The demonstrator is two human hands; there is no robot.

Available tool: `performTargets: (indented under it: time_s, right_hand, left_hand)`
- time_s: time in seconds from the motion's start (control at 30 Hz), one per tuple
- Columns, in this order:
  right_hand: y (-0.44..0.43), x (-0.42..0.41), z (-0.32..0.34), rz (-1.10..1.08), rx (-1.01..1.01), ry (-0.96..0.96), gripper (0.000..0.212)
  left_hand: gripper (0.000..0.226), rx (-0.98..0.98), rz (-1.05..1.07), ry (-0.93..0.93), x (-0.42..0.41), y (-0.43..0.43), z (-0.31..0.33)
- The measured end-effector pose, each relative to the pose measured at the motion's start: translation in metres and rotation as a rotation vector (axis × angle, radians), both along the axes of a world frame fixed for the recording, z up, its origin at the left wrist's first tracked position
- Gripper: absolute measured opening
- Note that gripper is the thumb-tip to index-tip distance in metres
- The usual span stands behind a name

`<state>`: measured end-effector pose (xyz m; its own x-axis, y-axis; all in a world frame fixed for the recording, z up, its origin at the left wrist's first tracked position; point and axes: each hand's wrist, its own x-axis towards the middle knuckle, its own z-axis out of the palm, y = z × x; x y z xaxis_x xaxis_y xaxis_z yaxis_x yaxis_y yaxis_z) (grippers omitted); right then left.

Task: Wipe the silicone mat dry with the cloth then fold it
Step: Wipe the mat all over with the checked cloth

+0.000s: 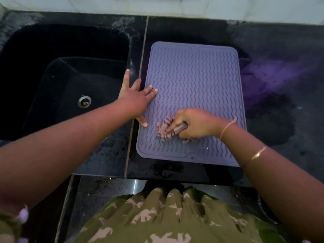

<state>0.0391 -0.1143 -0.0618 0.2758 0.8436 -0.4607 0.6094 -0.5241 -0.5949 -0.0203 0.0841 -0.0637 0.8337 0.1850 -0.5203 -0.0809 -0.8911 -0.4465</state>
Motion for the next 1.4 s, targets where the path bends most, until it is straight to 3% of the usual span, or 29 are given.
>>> performTargets:
  time_s: [0.13, 0.27, 0.3, 0.4, 0.47, 0.53, 0.63, 0.73, 0.83, 1.03, 1.1, 1.13, 1.2, 1.23, 1.3, 1.4]
  right_hand:
    - [-0.015, -0.007, -0.003, 0.03, -0.032, 0.143, 0.034]
    - [-0.021, 0.02, 0.008, -0.361, 0.133, 0.579, 0.029]
    - [-0.019, 0.032, 0.011, -0.459, 0.22, 0.593, 0.027]
    - [0.0, 0.078, 0.019, -0.697, 0.448, 0.386, 0.023]
    - [0.018, 0.11, 0.021, -0.827, 0.532, 0.285, 0.022]
    - [0.038, 0.138, 0.016, -0.897, 0.542, 0.054, 0.03]
    - [0.056, 0.155, -0.002, -0.855, 0.371, -0.118, 0.041]
    - [0.063, 0.146, -0.025, -0.667, 0.044, -0.383, 0.053]
    - [0.061, 0.129, -0.027, -0.562, 0.038, -0.534, 0.049]
    - [0.02, 0.08, -0.024, -0.349, 0.037, -0.519, 0.046]
    - [0.014, 0.083, -0.017, -0.388, 0.066, -0.337, 0.034]
    - [0.015, 0.088, -0.01, -0.473, 0.116, -0.158, 0.024]
    - [0.023, 0.104, 0.0, -0.68, 0.282, 0.121, 0.023]
    - [0.03, 0.118, 0.001, -0.761, 0.38, 0.113, 0.023]
    - [0.05, 0.15, 0.0, -0.783, 0.468, -0.127, 0.027]
    - [0.081, 0.183, -0.006, -0.68, 0.277, -0.272, 0.046]
  left_hand:
    - [0.121, -0.014, 0.013, 0.043, 0.001, -0.004, 0.005]
    - [0.118, -0.036, -0.006, 0.18, 0.019, -0.008, 0.02]
    - [0.108, -0.07, -0.017, 0.173, 0.03, -0.009, 0.024]
    - [0.071, -0.257, 0.008, -0.036, 0.07, -0.004, 0.039]
    - [0.086, -0.344, 0.045, -0.15, 0.095, 0.001, 0.04]
    - [0.114, -0.319, 0.016, -0.136, 0.112, -0.002, 0.033]
    - [0.136, -0.137, -0.094, -0.011, 0.119, -0.013, 0.012]
    - [0.14, -0.127, -0.1, -0.017, 0.123, -0.01, 0.002]
    - [0.142, -0.182, -0.058, -0.034, 0.12, -0.005, 0.001]
    - [0.142, -0.228, -0.054, -0.046, 0.121, -0.003, -0.002]
    - [0.141, -0.238, -0.059, -0.044, 0.12, -0.002, -0.003]
    - [0.141, -0.246, -0.057, -0.04, 0.12, -0.001, -0.003]
    - [0.14, -0.243, -0.053, -0.018, 0.121, -0.002, -0.002]
    - [0.14, -0.218, -0.056, -0.002, 0.122, -0.004, -0.001]
    - [0.141, -0.151, -0.061, 0.036, 0.125, -0.008, 0.001]
    - [0.142, -0.085, -0.057, 0.074, 0.128, -0.014, 0.003]
